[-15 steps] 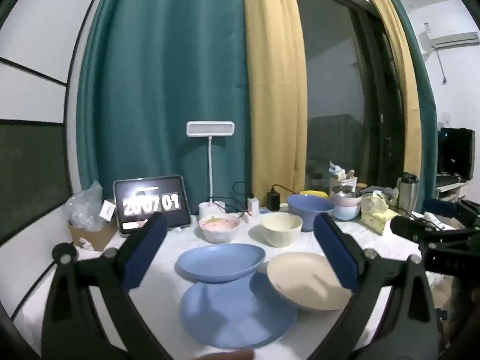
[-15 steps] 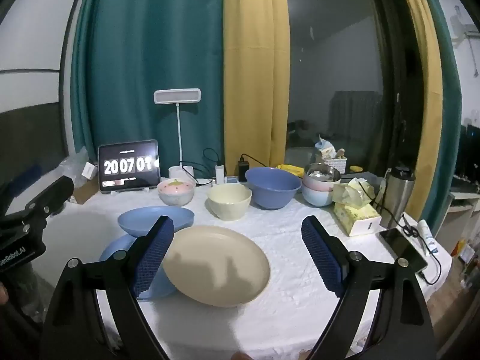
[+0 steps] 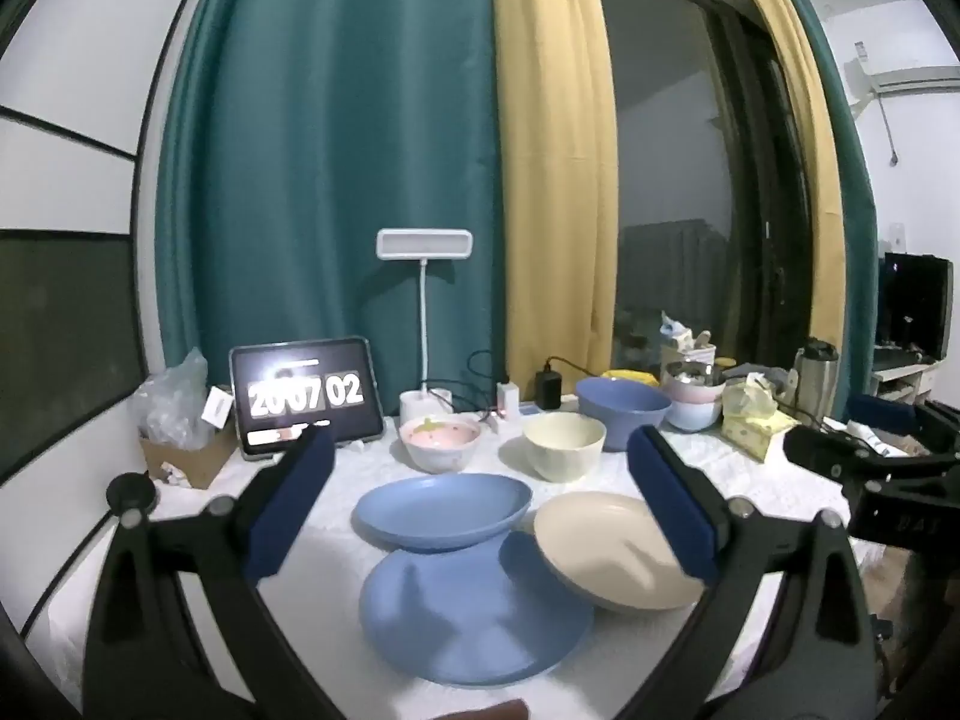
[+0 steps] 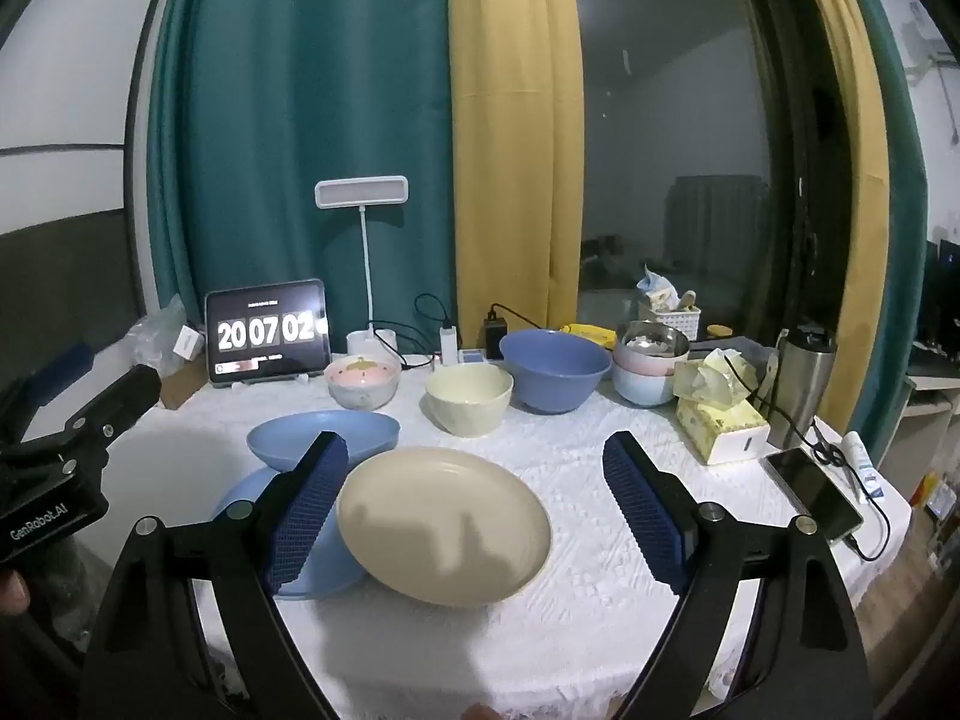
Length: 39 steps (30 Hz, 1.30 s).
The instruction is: Organize plates and bowls
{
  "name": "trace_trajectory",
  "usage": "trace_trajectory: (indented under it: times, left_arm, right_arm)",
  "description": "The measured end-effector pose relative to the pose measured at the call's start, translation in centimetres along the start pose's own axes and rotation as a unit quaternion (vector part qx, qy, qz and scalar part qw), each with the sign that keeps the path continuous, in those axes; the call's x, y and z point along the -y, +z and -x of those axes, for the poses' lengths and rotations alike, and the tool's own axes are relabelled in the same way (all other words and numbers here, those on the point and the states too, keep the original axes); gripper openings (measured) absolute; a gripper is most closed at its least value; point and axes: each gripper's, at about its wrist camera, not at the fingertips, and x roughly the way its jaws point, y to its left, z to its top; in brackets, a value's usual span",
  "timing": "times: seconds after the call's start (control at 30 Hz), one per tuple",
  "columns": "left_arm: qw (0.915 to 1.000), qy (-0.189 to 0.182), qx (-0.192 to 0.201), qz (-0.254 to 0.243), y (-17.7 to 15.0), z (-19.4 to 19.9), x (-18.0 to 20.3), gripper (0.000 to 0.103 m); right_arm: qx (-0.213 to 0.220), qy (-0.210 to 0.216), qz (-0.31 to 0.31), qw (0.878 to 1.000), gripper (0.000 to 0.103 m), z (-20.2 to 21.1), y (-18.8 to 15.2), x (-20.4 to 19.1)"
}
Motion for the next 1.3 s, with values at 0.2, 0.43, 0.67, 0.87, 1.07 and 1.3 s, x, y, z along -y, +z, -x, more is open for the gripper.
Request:
trace_trajectory:
  times: [0.2,0.43,0.67,0.87,1.07,1.3]
  left_arm:
    - [1.0000,0.001,-0.003,-0.003,-0.35,-0.14,0.78,0.099]
    - [1.0000,0.002,-0.002,-0.004,-0.65,-0.15,0.96,0.099]
    - [1.0000,0.003,-0.003,-0.002,-0.57,-0.28,0.55,0.099]
    - [1.0000,0.004,-0.004,-0.002,-0.53,-0.25,0.62,0.099]
    - [1.0000,0.005,-0.002,-0.003,-0.62,-0.23,0.63,0.099]
    - [1.0000,-0.004,-0.006,0.000,-0.43,-0.08,0.65,0.099]
  right_arm:
    - [-0.005,0.004,0.000,1.000,0.089,-0.22,-0.30,0.13]
    - [-0.011,0.008,-0.002,1.000,0.089,-0.50,-0.51,0.12]
    - [-0.013,0.008,-0.003,1.000,0.089,-0.63,-0.48,-0.19]
    - [-0.013,0.009,-0.005,1.000,0.089,-0.61,-0.44,-0.04]
    - [-0.013,0.009,-0.004,1.000,0.089,-0.72,-0.51,-0.10]
    - [-0.018,0.015,-0.012,1.000,0.089,-0.87,-0.82,0.21]
